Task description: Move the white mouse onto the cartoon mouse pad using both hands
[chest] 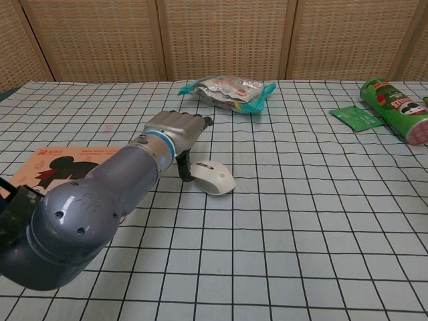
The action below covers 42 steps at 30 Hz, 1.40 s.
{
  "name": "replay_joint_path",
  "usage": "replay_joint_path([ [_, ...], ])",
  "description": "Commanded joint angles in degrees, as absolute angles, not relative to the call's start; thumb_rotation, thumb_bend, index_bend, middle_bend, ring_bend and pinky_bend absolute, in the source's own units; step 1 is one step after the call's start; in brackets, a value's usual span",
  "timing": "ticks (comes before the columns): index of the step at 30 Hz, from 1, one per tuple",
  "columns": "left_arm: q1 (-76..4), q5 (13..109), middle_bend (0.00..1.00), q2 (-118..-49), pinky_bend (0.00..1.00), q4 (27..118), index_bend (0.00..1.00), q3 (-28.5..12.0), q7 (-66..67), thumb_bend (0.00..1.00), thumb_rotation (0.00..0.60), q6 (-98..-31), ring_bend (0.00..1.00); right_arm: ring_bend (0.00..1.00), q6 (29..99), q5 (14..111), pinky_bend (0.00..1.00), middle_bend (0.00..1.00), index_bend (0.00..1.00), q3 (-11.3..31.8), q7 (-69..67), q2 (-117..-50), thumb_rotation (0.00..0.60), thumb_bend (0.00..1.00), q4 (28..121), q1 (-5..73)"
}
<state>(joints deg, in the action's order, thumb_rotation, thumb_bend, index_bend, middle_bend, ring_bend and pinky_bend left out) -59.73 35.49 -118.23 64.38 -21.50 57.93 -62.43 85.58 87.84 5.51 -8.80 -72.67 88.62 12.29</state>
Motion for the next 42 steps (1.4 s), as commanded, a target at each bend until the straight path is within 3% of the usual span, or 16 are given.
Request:
replay_joint_path([
  [1, -60.77, 35.14, 0.0, -118.34, 0.0, 63.36, 0.0, -22.2, 58.24, 0.22, 0.6, -61.28, 0.0, 0.0, 85.43, 87.56, 0.0, 0.0, 0.19, 5.73, -8.94, -72.6, 0.6, 0.17, 88.54, 12.24],
  [10, -59.81, 32.96, 0.0, -111.52, 0.0, 73.31, 0.0, -21.41, 59.71, 0.21, 0.6, -59.07, 0.0, 0.0, 85.28, 87.27, 0.0, 0.0, 0.2, 6.16, -9.22, -72.62, 0.6, 0.17, 88.43, 12.14],
  [15, -58.71, 34.05, 0.0, -104.84, 0.0, 81.42, 0.0, -18.68, 60.47, 0.2, 0.6, -58.99, 0.0, 0.0, 85.42, 87.28, 0.0, 0.0, 0.21, 6.38, -9.55, -72.72, 0.6, 0.17, 88.4, 12.04],
  [19, -58.84, 33.22, 0.0, -103.09, 0.02, 83.39, 0.06, -17.89, 60.28, 0.2, 0.6, -58.65, 0.0, 0.0, 85.28, 87.29, 0.0, 0.0, 0.21, 6.37, -9.4, -72.79, 0.6, 0.17, 88.38, 12.02],
  [42, -67.25, 27.05, 0.03, -106.65, 0.08, 74.96, 0.16, -14.08, 61.83, 0.21, 0.6, -52.37, 0.03, 0.0, 85.03, 86.97, 0.0, 0.0, 0.22, 6.75, -9.38, -72.36, 0.6, 0.17, 88.8, 11.71],
])
